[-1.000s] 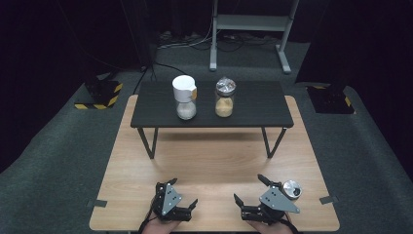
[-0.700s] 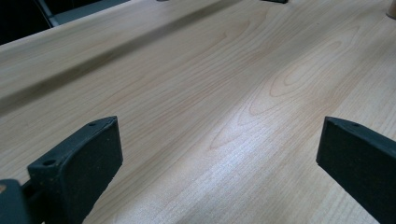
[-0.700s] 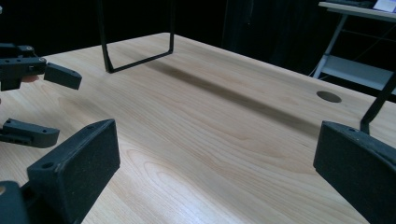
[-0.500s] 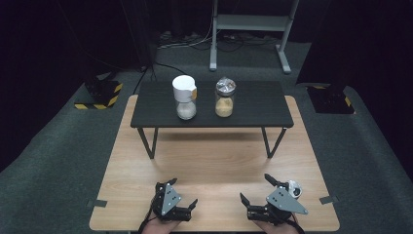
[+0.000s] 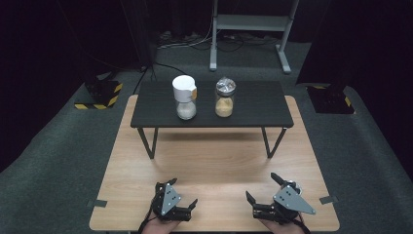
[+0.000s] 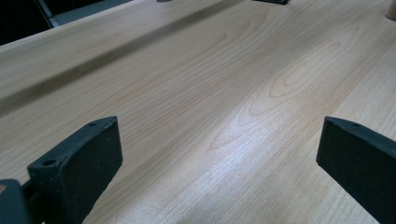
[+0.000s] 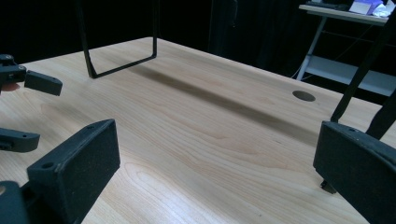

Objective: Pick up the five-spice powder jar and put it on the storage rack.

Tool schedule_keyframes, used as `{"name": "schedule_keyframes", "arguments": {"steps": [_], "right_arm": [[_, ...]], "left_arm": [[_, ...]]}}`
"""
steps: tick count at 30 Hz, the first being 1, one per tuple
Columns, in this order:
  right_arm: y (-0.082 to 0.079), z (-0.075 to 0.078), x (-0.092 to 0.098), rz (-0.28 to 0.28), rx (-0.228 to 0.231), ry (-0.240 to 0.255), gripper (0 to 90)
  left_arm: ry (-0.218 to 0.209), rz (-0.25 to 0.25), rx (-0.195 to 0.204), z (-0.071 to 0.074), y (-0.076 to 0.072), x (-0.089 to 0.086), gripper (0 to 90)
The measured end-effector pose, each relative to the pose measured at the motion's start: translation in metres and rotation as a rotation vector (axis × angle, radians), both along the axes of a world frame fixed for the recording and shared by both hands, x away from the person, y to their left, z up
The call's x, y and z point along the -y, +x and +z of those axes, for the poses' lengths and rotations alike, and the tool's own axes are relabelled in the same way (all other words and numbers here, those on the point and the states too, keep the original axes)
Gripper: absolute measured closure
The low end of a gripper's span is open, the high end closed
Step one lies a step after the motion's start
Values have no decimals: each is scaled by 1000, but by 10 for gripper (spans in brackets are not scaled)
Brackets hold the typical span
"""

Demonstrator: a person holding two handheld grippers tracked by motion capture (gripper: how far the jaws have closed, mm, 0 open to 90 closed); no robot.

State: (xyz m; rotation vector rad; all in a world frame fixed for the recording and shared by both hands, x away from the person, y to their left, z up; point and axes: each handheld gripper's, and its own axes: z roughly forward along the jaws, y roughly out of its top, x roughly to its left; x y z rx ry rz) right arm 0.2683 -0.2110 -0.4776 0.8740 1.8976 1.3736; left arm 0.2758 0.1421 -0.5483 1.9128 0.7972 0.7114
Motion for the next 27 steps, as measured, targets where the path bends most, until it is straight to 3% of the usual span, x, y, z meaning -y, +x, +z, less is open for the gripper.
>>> {"name": "schedule_keyframes", "arguments": {"steps": [27], "right_arm": [[-8,2,38,-109,3,9,0]], "left_arm": [[-1,1,0,0,0,0,6]]}}
